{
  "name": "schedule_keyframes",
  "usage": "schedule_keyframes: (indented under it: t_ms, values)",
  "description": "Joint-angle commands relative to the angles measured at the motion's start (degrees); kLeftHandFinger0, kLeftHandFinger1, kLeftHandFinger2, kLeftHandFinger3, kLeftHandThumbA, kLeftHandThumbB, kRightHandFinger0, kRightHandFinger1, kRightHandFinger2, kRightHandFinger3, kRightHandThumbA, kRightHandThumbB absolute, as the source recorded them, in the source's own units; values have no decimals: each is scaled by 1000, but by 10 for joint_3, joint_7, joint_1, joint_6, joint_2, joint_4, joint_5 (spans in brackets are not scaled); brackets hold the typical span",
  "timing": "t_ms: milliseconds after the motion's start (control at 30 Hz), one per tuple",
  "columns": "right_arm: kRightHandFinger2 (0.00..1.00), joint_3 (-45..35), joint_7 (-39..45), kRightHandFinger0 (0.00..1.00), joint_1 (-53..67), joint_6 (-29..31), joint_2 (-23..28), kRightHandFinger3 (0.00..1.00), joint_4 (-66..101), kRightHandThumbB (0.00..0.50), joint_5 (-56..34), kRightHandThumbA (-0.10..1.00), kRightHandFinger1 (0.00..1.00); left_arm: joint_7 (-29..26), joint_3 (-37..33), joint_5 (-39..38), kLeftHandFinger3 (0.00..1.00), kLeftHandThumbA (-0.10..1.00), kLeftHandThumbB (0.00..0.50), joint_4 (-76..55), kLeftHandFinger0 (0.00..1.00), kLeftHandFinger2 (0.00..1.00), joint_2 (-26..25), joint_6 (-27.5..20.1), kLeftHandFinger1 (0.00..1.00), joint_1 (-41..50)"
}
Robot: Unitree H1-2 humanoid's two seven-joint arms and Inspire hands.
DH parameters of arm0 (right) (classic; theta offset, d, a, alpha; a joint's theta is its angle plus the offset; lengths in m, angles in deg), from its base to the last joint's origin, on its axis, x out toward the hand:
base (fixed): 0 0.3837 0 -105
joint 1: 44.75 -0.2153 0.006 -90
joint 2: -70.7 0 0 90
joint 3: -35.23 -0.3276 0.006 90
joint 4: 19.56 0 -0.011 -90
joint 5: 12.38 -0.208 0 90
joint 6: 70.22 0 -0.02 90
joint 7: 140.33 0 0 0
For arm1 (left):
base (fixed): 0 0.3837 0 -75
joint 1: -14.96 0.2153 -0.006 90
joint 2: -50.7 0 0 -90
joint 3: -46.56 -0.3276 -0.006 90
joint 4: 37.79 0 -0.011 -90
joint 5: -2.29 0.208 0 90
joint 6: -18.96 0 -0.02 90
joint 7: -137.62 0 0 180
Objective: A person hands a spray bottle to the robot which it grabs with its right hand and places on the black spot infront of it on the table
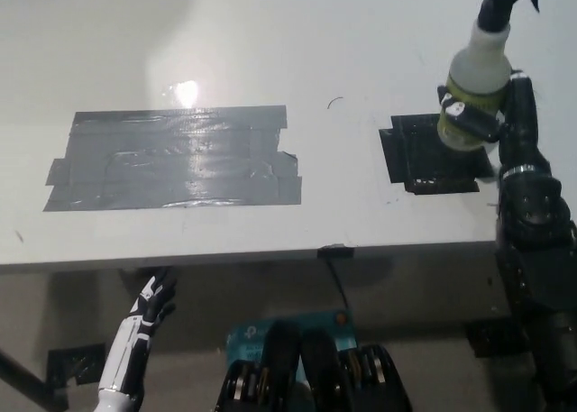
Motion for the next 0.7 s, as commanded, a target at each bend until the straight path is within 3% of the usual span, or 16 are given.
schedule_keyframes:
  t_ms: [0, 133, 267, 333, 400, 533, 667]
  values:
    - [361, 2, -31, 27, -36, 76, 6, 195, -11, 371, 16, 574, 187, -6, 2, 2, 1000, 1000, 88, -8, 1000, 1000, -1, -16, 1000, -1]
    - [257, 6, -41, 19, -36, 89, 4, 62, -34, 368, 21, 554, 114, -5, 3, -2, 1000, 1000, 92, -5, 1000, 1000, -1, -23, 1000, 0]
    - [215, 4, -45, 0, -41, 96, -9, 0, -55, 371, 13, 558, 76, -3, 4, -5, 1000, 1000, 91, -6, 1000, 1000, 0, -21, 1000, 0]
    - [174, 4, -49, 0, -42, 97, -15, 0, -54, 365, 12, 566, 46, -3, 4, -6, 1000, 1000, 86, -5, 1000, 1000, 0, -22, 1000, -1]
    - [173, 8, -62, 0, -47, 93, -21, 0, -57, 394, 23, 647, 45, -3, 4, -5, 1000, 1000, 84, -4, 1000, 1000, 1, -23, 1000, -1]
    - [198, 4, -62, 0, -55, 108, -32, 27, -53, 376, 13, 615, 50, -3, 4, -6, 1000, 1000, 75, -3, 1000, 1000, 2, -23, 1000, -3]
    - [221, -6, -51, 0, -62, 128, -46, 27, -40, 415, -10, 632, 46, -4, 4, -4, 1000, 1000, 75, -3, 1000, 1000, 2, -22, 1000, -3]
